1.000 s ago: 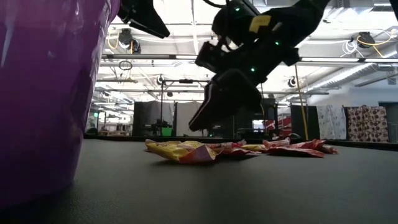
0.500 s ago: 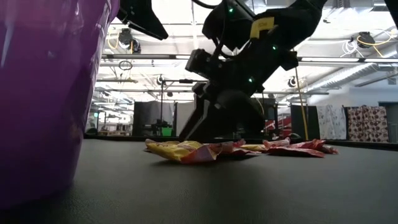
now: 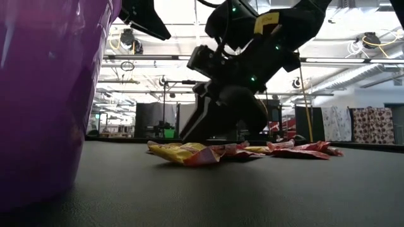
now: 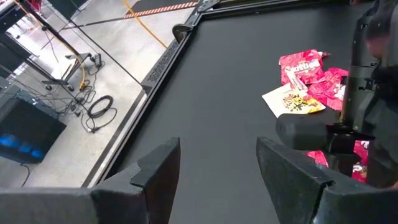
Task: Sort candy by brand, put in halloween buckets
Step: Put the red candy into the violet bucket
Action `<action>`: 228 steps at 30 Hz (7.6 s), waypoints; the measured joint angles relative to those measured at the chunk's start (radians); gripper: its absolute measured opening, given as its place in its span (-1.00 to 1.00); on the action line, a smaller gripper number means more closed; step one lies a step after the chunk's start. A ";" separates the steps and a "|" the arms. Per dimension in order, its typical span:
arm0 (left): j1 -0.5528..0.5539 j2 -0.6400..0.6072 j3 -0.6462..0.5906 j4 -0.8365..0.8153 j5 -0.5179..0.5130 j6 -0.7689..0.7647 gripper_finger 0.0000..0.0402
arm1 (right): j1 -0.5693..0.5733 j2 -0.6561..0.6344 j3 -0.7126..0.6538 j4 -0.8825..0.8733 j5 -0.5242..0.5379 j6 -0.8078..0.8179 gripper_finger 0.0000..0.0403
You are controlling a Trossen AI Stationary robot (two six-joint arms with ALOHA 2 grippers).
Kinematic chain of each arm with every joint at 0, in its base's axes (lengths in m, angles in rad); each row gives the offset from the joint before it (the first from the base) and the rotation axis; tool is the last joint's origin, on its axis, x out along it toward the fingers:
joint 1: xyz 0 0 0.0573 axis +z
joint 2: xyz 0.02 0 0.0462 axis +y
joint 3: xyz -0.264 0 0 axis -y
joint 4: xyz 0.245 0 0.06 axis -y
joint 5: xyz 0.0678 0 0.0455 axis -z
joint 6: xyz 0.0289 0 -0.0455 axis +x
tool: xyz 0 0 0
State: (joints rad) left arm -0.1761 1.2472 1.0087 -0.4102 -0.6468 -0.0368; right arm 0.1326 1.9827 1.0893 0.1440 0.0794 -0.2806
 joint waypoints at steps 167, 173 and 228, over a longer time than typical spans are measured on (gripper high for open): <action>0.030 -0.254 -0.618 1.703 0.276 0.354 -1.00 | 0.040 -0.601 -0.089 -0.665 0.160 0.415 -0.23; -0.013 -0.253 -0.618 1.583 0.298 0.794 -1.00 | 0.040 -0.601 -0.089 -0.664 0.160 0.415 -0.23; -0.595 -0.136 -0.094 0.216 -0.035 -0.360 -1.00 | 0.040 -0.600 -0.088 -0.735 0.164 0.488 -0.23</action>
State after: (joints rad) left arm -0.7709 1.1115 0.9144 -0.1938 -0.6817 -0.3969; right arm 0.1722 1.3823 1.0012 -0.5911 0.2439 0.2074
